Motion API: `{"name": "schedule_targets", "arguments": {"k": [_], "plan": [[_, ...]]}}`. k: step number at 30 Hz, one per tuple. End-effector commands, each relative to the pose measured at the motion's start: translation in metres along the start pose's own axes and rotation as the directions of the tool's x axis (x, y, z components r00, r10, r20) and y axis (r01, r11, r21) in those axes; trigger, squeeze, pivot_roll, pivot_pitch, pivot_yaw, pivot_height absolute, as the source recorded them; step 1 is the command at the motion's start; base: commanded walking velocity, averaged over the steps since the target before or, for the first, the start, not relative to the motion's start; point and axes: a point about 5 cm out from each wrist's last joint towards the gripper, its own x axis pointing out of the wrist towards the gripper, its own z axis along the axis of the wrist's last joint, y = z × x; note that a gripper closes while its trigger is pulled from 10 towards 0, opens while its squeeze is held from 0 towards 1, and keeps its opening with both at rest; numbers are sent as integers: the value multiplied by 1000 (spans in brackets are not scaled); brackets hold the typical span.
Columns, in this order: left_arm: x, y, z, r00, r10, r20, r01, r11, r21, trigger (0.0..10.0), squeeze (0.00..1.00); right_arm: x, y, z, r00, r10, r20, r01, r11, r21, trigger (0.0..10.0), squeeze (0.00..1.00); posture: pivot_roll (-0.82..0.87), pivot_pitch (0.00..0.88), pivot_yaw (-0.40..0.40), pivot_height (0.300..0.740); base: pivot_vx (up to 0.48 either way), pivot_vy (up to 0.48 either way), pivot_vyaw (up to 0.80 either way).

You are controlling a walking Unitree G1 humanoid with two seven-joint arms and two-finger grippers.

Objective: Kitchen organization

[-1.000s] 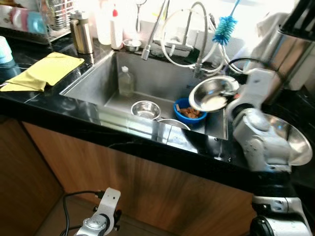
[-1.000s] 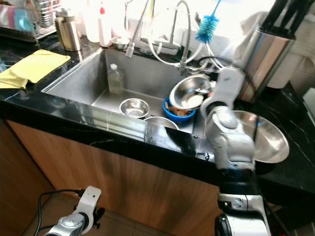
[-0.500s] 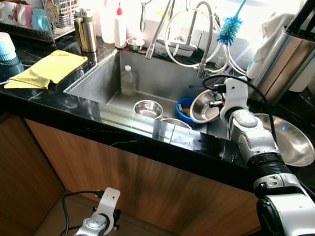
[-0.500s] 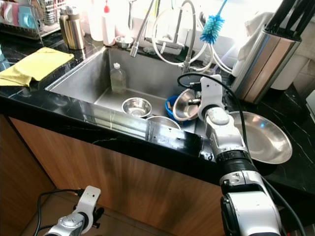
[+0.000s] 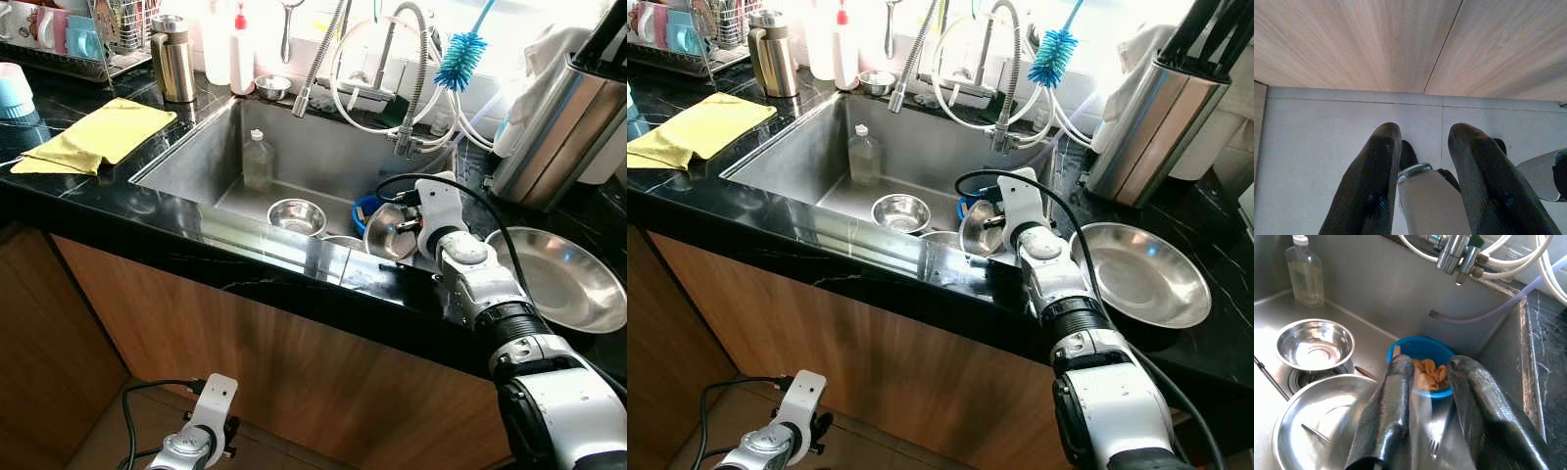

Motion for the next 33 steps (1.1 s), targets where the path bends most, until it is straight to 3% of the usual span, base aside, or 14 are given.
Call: {"name": "schedule_targets", "arguments": {"k": [1, 2, 6, 7, 8, 16, 20, 25, 28, 29, 30, 31, 32, 33], "plan": [[0, -3, -1, 1000, -4, 3, 4, 1000, -1, 10000, 0, 1, -3, 4, 1000, -9, 14, 9, 1000, 9, 10000, 765, 262, 25, -160, 711, 0, 0, 0], [0, -3, -1, 1000, -4, 3, 4, 1000, -1, 10000, 0, 1, -3, 4, 1000, -11, 15, 11, 1000, 9, 10000, 906, 263, 24, -160, 711, 0, 0, 0], [0, -2, -2, 1000, -5, 1, 5, 1000, 2, 10000, 0, 2, -4, 5, 999, -22, 32, 22, 1000, 9, 10000, 863, 263, 18, -159, 711, 0, 0, 0], [0, -2, -2, 1000, -5, 1, 5, 1000, 3, 10000, 0, 2, -5, 7, 999, -29, 45, 29, 1000, 12, 10000, 733, 264, 17, -159, 711, 0, 0, 0], [0, -2, -2, 1000, -6, 1, 6, 1000, 3, 10000, 0, 2, -6, 10, 997, -45, 67, 44, 999, 15, 10000, 20, 264, 16, -160, 711, 0, 0, 0], [0, -3, -3, 1000, -6, -2, 6, 1000, 8, 10000, 0, -13, -38, 47, 924, -254, 288, 218, 964, 149, 10000, 0, 261, 6, -157, 711, 0, 0, 0], [0, -3, -3, 1000, -8, -4, 8, 1000, 9, 10000, 0, -36, -59, 60, 846, -384, 370, 315, 920, 233, 10000, 0, 257, 2, -160, 711, 0, 0, 0], [0, -3, -3, 1000, -9, -4, 9, 1000, 10, 10000, 0, -74, -91, 56, 734, -576, 359, 469, 813, 345, 10000, 0, 239, 3, -154, 711, 0, 0, 0], [0, -3, -2, 1000, -11, -3, 11, 1000, 12, 10000, 0, -108, -119, 32, 628, -743, 231, 610, 655, 447, 10000, 0, 219, 15, -146, 711, 0, 0, 0], [0, -3, -2, 1000, -11, -3, 11, 1000, 12, 10000, 0, -111, -121, 29, 622, -755, 209, 620, 638, 457, 10000, 0, 219, 15, -146, 711, 0, 0, 0], [0, -3, -1, 1000, -12, -3, 12, 1000, 13, 10000, 0, -119, -127, 15, 598, -787, 149, 663, 591, 460, 10000, 706, 213, 17, -143, 711, 0, 0, 0], [0, -3, -1, 1000, -12, -3, 12, 1000, 13, 10000, 0, -119, -127, 15, 598, -787, 149, 663, 591, 460, 10000, 706, 213, 17, -143, 711, 0, 0, 0], [0, -3, -1, 1000, -13, -3, 13, 1000, 14, 10000, 0, -124, -131, 4, 585, -805, 101, 692, 560, 455, 10000, 1000, 212, 20, -142, 711, 0, 0, 0], [0, -3, -1, 1000, -13, -2, 13, 1000, 14, 10000, 0, -126, -131, -4, 578, -814, 58, 699, 531, 479, 10000, 1000, 214, 22, -141, 711, 0, 0, 0]]}}
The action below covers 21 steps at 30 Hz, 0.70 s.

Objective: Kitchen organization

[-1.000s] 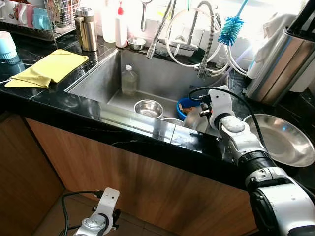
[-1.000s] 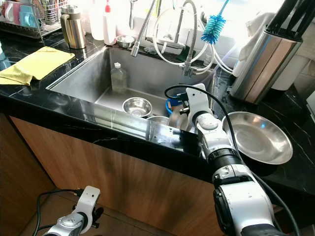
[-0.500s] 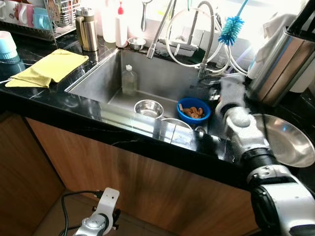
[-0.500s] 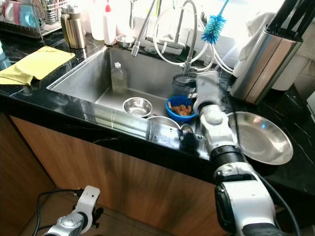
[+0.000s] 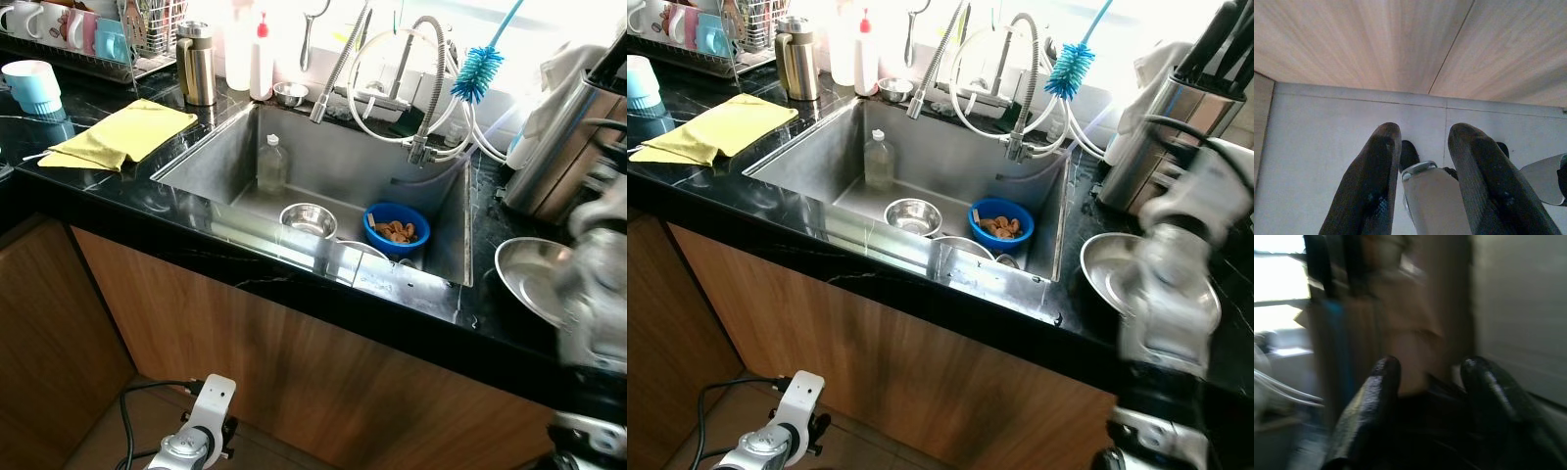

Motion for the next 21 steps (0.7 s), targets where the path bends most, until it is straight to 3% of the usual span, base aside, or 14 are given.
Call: {"name": "schedule_targets", "arguments": {"k": [1, 8, 10, 18, 19, 20, 21], "plan": [[1, -4, 1, 1000, -14, -1, 14, 1000, 9, 10000, 0, -4, -10, -4, 997, -60, -55, 63, 996, 57, 10000, 1000, 215, 24, -140, 711, 0, 0, 0], [1, -4, 1, 1000, -14, 0, 14, 1000, 9, 10000, 0, -10, -14, -2, 993, -73, -92, 79, 995, 62, 10000, 1000, 215, 24, -140, 711, 0, 0, 0], [1, -2, 1, 1000, -10, -1, 10, 1000, 6, 10000, 0, -20, -18, -23, 974, -126, -189, 148, 983, 108, 10000, 1000, 216, 40, -136, 711, 0, 0, 0], [1, -2, 1, 1000, -12, -1, 12, 1000, 5, 10000, 0, -29, -17, -34, 958, -123, -258, 154, 983, 100, 10000, 1000, 216, 43, -138, 711, 0, 0, 0], [1, -2, 1, 1000, -12, -1, 12, 1000, 4, 10000, 0, -31, -18, -39, 952, -129, -279, 161, 982, 96, 10000, 592, 215, 43, -136, 711, 0, 0, 0], [1, -2, 1, 1000, -12, -1, 12, 1000, 4, 10000, 0, -32, -18, -40, 949, -132, -286, 164, 982, 93, 10000, 592, 215, 44, -136, 711, 0, 0, 0], [1, -2, 1, 1000, -12, -1, 12, 1000, 4, 10000, 0, -33, -19, -41, 947, -136, -290, 169, 981, 92, 10000, 0, 215, 44, -137, 711, 0, 0, 0]]}}
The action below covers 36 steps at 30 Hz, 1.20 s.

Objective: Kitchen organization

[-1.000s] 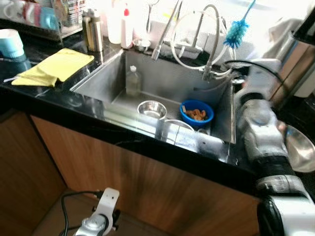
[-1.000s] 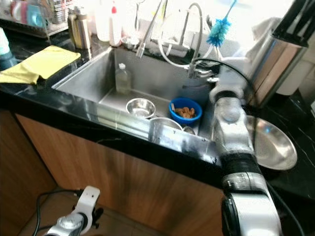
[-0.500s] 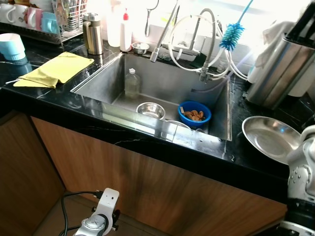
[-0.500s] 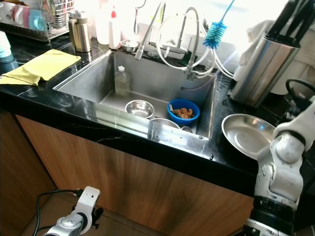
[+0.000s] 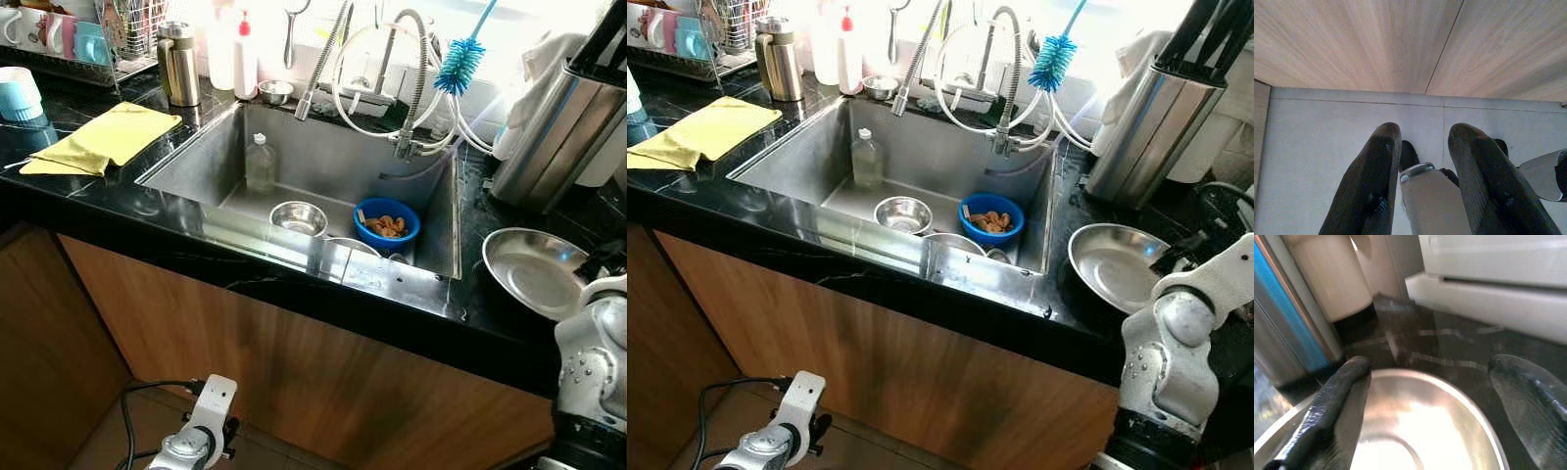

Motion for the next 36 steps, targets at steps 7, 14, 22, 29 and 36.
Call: {"name": "schedule_targets", "arguments": {"k": [7, 14, 22, 29, 36], "plan": [[0, -1, 1, 1000, -7, -2, 7, 1000, 3, 10000, 0, -3, -15, 1, 996, -86, -15, 86, 996, 16, 10000, 0, 214, 44, -139, 711, 0, 0, 0], [0, -1, 1, 1000, -7, -1, 7, 1000, 4, 10000, 0, -3, -21, -3, 993, -110, -41, 111, 993, 37, 10000, 0, 215, 45, -138, 711, 0, 0, 0], [0, -1, 1, 1000, -7, 0, 7, 1000, 5, 10000, 0, -1, -22, -13, 989, -104, -102, 110, 993, 46, 10000, 0, 216, 47, -137, 711, 0, 0, 0], [0, 0, 1, 1000, -4, 2, 4, 1000, 7, 10000, 0, -1, -18, -22, 983, -74, -170, 90, 992, 89, 10000, 0, 218, 47, -138, 711, 0, 0, 0], [0, 0, 2, 1000, -4, 3, 4, 1000, 8, 10000, 0, 0, -13, -25, 979, -41, -202, 68, 989, 132, 10000, 0, 218, 45, -137, 711, 0, 0, 0]]}}
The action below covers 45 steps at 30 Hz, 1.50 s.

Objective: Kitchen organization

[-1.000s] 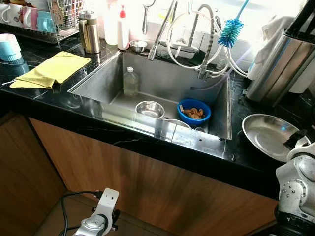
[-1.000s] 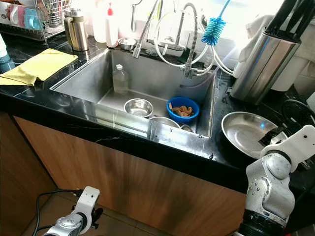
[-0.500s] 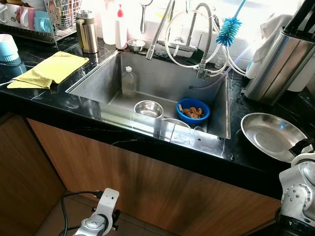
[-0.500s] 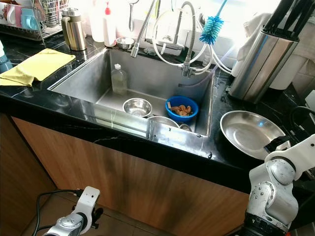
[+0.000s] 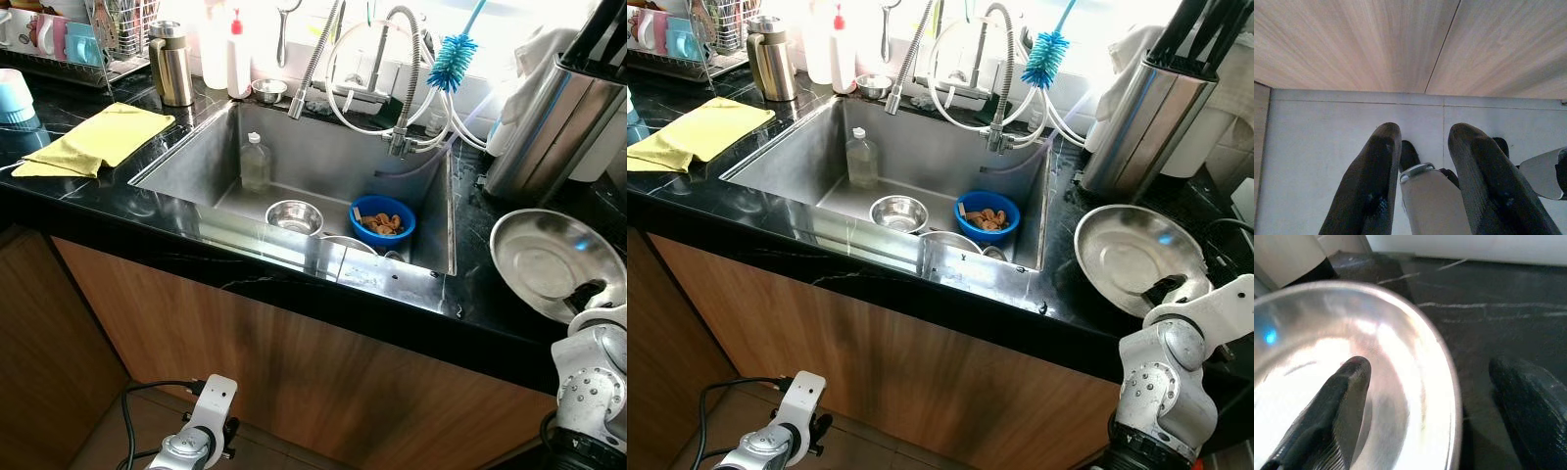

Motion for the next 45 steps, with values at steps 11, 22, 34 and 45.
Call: {"name": "schedule_targets", "arguments": {"k": [11, 22, 34, 45], "plan": [[1, -1, 4, 1000, -5, 17, 5, 999, 36, 10000, 0, 4, 8, 3, 999, 24, -24, -22, 998, 62, 0, 0, 229, 32, -141, 711, 0, 0, 0], [1, -2, 3, 1000, -5, 17, 4, 999, 36, 10000, 0, 7, 10, 5, 1000, 17, -26, -15, 997, 82, 0, 0, 235, 27, -144, 711, 0, 0, 0], [1, -2, 4, 1000, -4, 18, 3, 999, 35, 10000, 0, 6, 13, 6, 1000, 16, -23, -14, 995, 95, 0, 0, 234, 28, -144, 711, 0, 0, 0], [1, -2, 4, 1000, -3, 19, 3, 999, 34, 10000, 0, 4, 16, 7, 999, 27, -16, -26, 994, 106, 0, 0, 233, 29, -144, 711, 0, 0, 0]]}}
